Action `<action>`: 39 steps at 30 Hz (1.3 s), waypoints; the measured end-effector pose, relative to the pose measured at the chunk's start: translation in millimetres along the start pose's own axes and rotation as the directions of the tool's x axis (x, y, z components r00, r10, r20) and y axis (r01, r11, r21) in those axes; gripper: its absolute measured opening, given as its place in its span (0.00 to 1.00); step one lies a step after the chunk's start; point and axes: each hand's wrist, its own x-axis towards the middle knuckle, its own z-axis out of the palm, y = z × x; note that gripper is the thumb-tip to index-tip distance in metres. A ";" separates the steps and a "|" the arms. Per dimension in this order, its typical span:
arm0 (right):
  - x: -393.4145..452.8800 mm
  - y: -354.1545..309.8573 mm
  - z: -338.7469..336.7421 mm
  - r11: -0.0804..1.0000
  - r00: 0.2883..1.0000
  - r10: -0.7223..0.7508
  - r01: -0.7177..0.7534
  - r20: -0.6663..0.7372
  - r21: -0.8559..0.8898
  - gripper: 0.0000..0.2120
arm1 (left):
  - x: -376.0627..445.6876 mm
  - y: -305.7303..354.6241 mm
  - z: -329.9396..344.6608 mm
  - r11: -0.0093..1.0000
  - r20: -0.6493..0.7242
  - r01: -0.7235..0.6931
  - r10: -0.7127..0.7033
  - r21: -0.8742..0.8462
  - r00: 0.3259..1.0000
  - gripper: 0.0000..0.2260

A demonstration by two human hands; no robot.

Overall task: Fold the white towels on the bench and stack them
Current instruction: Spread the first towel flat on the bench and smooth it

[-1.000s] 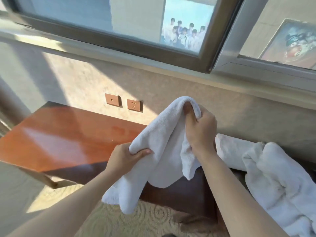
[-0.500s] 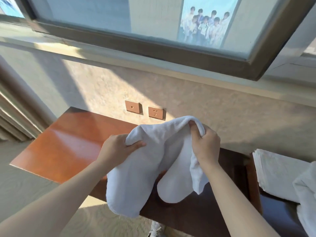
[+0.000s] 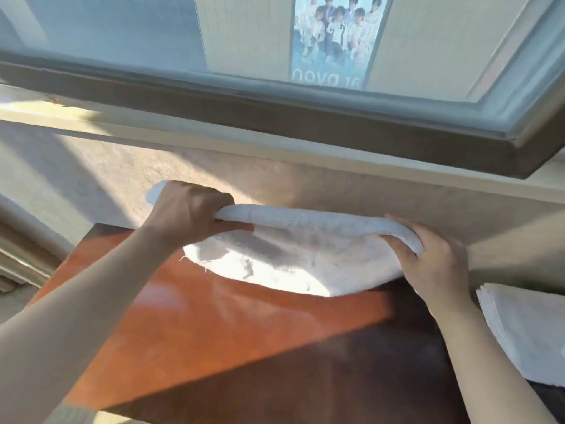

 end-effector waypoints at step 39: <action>-242.3 -104.5 336.6 0.780 0.605 0.606 -0.323 0.517 -0.536 0.39 | -265.1 -22.5 286.2 0.962 0.627 0.252 -0.132 -0.106 0.767 0.31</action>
